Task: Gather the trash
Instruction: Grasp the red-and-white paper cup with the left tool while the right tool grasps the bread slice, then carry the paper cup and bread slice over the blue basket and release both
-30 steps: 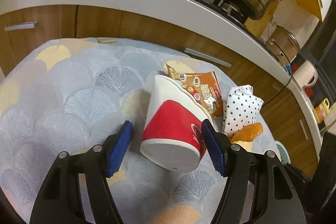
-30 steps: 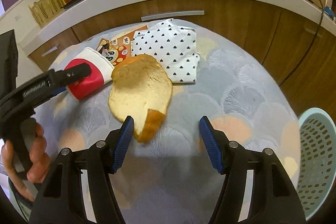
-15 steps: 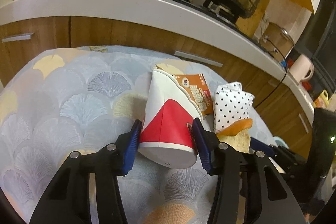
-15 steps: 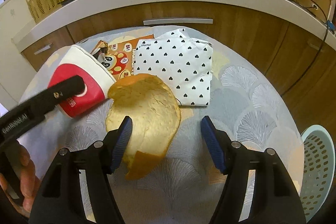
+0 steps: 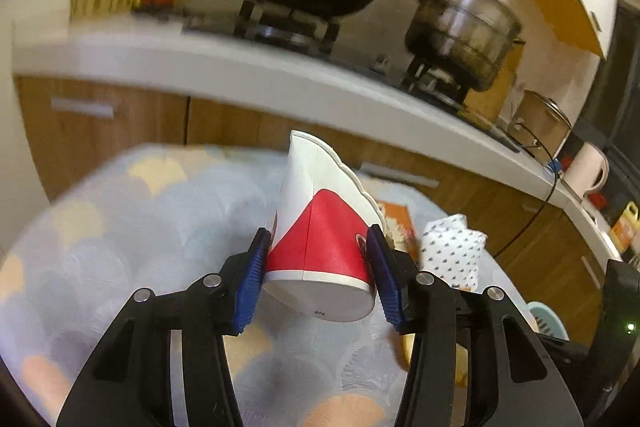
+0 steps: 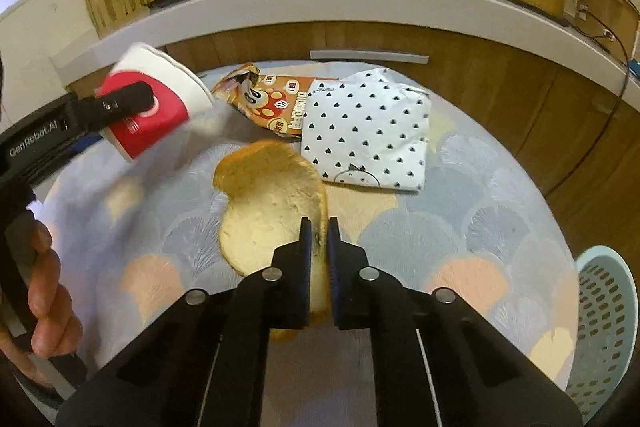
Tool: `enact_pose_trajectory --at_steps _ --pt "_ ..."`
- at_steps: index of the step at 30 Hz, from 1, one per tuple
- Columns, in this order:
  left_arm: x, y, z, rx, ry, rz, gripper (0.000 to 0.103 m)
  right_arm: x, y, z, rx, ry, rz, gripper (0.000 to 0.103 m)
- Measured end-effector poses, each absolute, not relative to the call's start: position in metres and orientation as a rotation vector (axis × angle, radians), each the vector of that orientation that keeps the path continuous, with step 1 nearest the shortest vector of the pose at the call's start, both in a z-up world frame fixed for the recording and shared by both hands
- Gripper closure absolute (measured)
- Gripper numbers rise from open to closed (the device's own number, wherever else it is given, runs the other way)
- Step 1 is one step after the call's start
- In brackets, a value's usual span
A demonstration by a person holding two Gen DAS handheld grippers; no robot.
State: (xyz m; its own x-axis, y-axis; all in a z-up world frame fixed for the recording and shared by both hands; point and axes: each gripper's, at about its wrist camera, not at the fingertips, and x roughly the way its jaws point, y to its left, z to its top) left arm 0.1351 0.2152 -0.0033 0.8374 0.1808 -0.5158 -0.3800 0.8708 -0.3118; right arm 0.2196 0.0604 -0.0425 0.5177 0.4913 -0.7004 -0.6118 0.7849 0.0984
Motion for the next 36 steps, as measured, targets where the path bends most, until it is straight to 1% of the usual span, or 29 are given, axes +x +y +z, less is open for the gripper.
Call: enact_pose_trajectory --at_steps 7,12,16,22,27,32,36 --pt "0.119 0.178 0.029 -0.399 0.430 0.141 0.056 0.194 0.018 -0.013 -0.146 0.689 0.619 0.100" --pt "0.110 0.146 0.044 -0.398 0.423 0.032 0.056 0.185 -0.029 0.003 -0.054 0.663 0.595 0.100" --pt "0.112 0.112 0.050 -0.343 0.437 -0.019 0.056 0.176 -0.066 0.011 -0.014 0.640 0.547 0.100" --pt "0.128 0.060 0.043 -0.299 0.496 -0.111 0.056 0.173 -0.134 0.013 0.063 0.629 0.436 0.100" --pt "0.153 0.012 0.030 -0.246 0.583 -0.194 0.055 0.180 -0.192 0.001 0.115 0.651 0.315 0.100" --pt "0.175 -0.032 0.020 -0.200 0.639 -0.263 0.055 0.182 -0.219 -0.007 0.042 0.649 0.197 0.100" --pt "0.192 -0.065 0.010 -0.146 0.687 -0.304 0.055 0.196 -0.234 -0.019 0.051 0.711 0.156 0.100"
